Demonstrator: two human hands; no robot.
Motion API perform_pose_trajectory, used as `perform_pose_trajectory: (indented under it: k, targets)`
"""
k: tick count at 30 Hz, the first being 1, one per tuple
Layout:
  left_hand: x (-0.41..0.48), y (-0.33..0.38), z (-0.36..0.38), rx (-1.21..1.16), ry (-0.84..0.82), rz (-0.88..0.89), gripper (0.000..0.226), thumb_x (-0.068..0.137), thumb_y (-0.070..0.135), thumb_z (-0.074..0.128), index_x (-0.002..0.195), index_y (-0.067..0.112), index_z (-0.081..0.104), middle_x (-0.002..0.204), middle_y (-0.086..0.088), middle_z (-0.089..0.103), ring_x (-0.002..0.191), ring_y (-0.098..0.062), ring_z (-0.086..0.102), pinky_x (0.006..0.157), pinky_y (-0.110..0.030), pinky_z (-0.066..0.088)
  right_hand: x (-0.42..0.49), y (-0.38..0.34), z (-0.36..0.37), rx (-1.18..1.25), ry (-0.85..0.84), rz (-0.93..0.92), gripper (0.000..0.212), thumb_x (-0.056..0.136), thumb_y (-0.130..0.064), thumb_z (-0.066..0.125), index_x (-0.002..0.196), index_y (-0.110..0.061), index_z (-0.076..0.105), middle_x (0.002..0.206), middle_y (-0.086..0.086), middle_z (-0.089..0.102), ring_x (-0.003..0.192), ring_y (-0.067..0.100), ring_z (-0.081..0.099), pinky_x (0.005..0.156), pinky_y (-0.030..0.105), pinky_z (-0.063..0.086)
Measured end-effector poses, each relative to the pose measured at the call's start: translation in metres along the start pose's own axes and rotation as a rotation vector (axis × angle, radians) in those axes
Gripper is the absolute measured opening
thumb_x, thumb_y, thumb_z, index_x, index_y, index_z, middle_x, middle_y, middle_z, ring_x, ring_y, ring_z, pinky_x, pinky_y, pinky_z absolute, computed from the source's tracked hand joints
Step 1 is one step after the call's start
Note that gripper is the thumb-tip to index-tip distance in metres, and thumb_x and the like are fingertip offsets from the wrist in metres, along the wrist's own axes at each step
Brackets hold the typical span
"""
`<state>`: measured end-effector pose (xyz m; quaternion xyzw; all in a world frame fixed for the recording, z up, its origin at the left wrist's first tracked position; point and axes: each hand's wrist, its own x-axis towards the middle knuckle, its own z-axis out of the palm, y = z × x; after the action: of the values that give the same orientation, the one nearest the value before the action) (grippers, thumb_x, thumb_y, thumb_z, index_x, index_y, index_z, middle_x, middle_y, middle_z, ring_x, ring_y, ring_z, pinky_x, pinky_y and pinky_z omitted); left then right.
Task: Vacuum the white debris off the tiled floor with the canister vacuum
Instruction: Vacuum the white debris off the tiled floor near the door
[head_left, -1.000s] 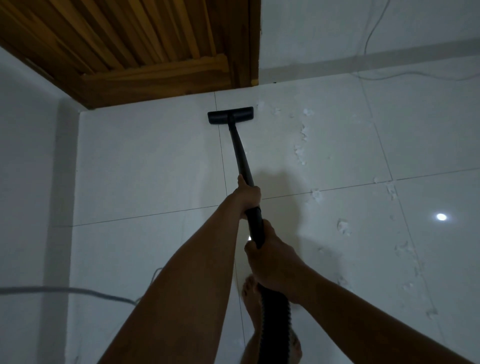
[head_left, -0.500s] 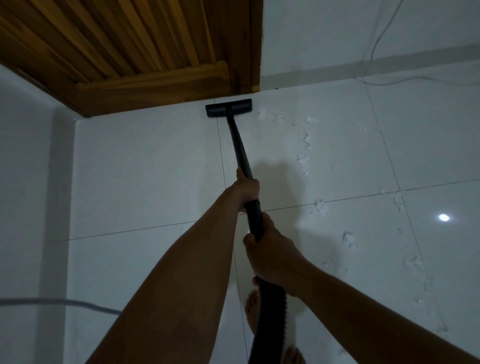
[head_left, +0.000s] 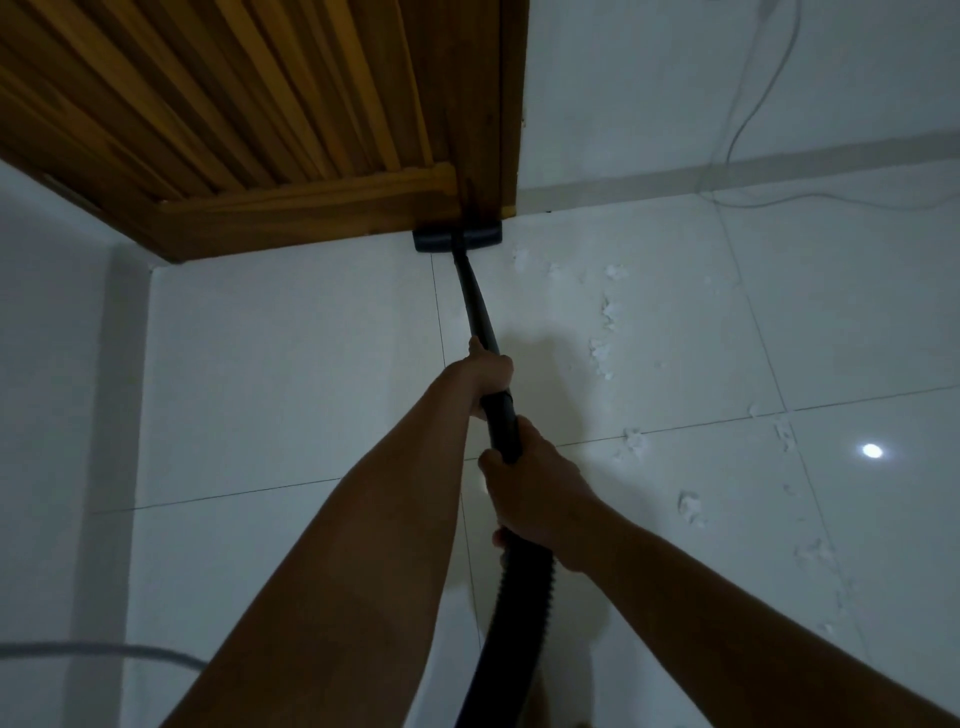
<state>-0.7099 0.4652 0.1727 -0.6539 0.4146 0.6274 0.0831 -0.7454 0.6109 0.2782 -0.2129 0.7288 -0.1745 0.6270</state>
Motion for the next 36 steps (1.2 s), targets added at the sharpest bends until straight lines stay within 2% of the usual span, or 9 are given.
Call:
perform_pose_trajectory:
  k: [9, 12, 13, 19, 24, 27, 30, 32, 36]
  targets:
    - [-0.003, 0.013, -0.013, 0.02, -0.017, -0.015, 0.066, 0.1, 0.018, 0.039, 0.156, 0.029, 0.006, 0.133, -0.022, 0.053, 0.102, -0.031, 0.062, 0.06, -0.037, 0.055, 0.002, -0.021, -0.002, -0.009, -0.039, 0.005, 0.052, 0.103, -0.029, 0.051, 0.153, -0.032, 0.035, 0.103, 0.011, 0.063, 0.048, 0.015, 0.065, 0.055, 0.029, 0.059]
    - [-0.013, 0.004, -0.009, 0.01, -0.02, -0.028, 0.068, 0.1, 0.017, 0.038, 0.156, 0.03, 0.002, 0.133, -0.023, 0.053, 0.088, -0.028, 0.063, 0.06, -0.037, 0.055, -0.008, -0.014, 0.002, -0.042, -0.057, 0.026, 0.054, 0.103, -0.032, 0.05, 0.153, -0.035, 0.032, 0.109, 0.016, 0.065, 0.059, 0.021, 0.069, 0.067, 0.039, 0.065]
    - [-0.017, -0.001, -0.006, 0.009, -0.021, -0.033, 0.069, 0.1, 0.016, 0.037, 0.157, 0.031, 0.0, 0.133, -0.022, 0.052, 0.082, -0.026, 0.061, 0.06, -0.037, 0.055, -0.013, -0.01, 0.002, -0.049, -0.063, 0.037, 0.054, 0.103, -0.032, 0.05, 0.154, -0.036, 0.03, 0.109, 0.016, 0.065, 0.06, 0.021, 0.069, 0.066, 0.038, 0.065]
    - [-0.046, -0.04, 0.025, 0.006, -0.026, -0.056, 0.075, 0.102, 0.018, 0.036, 0.155, 0.034, -0.015, 0.136, -0.016, 0.048, 0.076, -0.024, 0.056, 0.065, -0.038, 0.056, -0.051, 0.031, 0.003, -0.098, -0.085, 0.048, 0.058, 0.107, -0.029, 0.046, 0.158, -0.04, 0.021, 0.102, 0.011, 0.063, 0.054, 0.011, 0.061, 0.043, 0.017, 0.048]
    - [-0.061, -0.066, 0.05, -0.001, -0.029, -0.061, 0.077, 0.104, 0.021, 0.036, 0.154, 0.035, -0.02, 0.142, -0.017, 0.044, 0.076, -0.025, 0.056, 0.083, -0.044, 0.057, -0.074, 0.061, 0.0, -0.122, -0.08, 0.046, 0.055, 0.106, -0.026, 0.045, 0.156, -0.038, 0.024, 0.097, 0.009, 0.06, 0.05, 0.009, 0.057, 0.036, 0.013, 0.04]
    - [-0.072, -0.081, 0.065, 0.006, -0.023, -0.061, 0.077, 0.103, 0.019, 0.037, 0.154, 0.035, -0.02, 0.138, -0.016, 0.045, 0.076, -0.025, 0.056, 0.081, -0.043, 0.056, -0.087, 0.081, -0.001, -0.118, -0.097, 0.042, 0.054, 0.106, -0.024, 0.045, 0.156, -0.036, 0.025, 0.095, 0.009, 0.06, 0.05, 0.008, 0.056, 0.036, 0.013, 0.041]
    - [-0.088, -0.098, 0.086, 0.017, -0.013, -0.064, 0.077, 0.103, 0.019, 0.037, 0.154, 0.035, -0.017, 0.122, -0.013, 0.049, 0.077, -0.025, 0.057, 0.079, -0.043, 0.057, -0.101, 0.109, -0.002, -0.14, -0.093, 0.029, 0.053, 0.106, -0.025, 0.046, 0.154, -0.033, 0.027, 0.095, 0.008, 0.061, 0.047, 0.007, 0.057, 0.037, 0.014, 0.042]
    - [-0.101, -0.112, 0.104, 0.01, -0.008, -0.065, 0.076, 0.103, 0.019, 0.037, 0.155, 0.036, -0.017, 0.127, -0.014, 0.05, 0.077, -0.025, 0.057, 0.073, -0.041, 0.056, -0.112, 0.132, -0.004, -0.151, -0.089, 0.029, 0.052, 0.106, -0.025, 0.047, 0.154, -0.032, 0.027, 0.095, 0.008, 0.06, 0.046, 0.007, 0.057, 0.037, 0.015, 0.043]
    - [-0.128, -0.146, 0.148, -0.011, -0.001, -0.05, 0.075, 0.103, 0.017, 0.036, 0.156, 0.034, -0.014, 0.113, -0.009, 0.047, 0.074, -0.023, 0.055, 0.061, -0.036, 0.054, -0.141, 0.181, -0.011, -0.13, -0.092, 0.056, 0.059, 0.106, -0.026, 0.046, 0.158, -0.038, 0.02, 0.099, 0.013, 0.064, 0.049, 0.014, 0.063, 0.05, 0.025, 0.054]
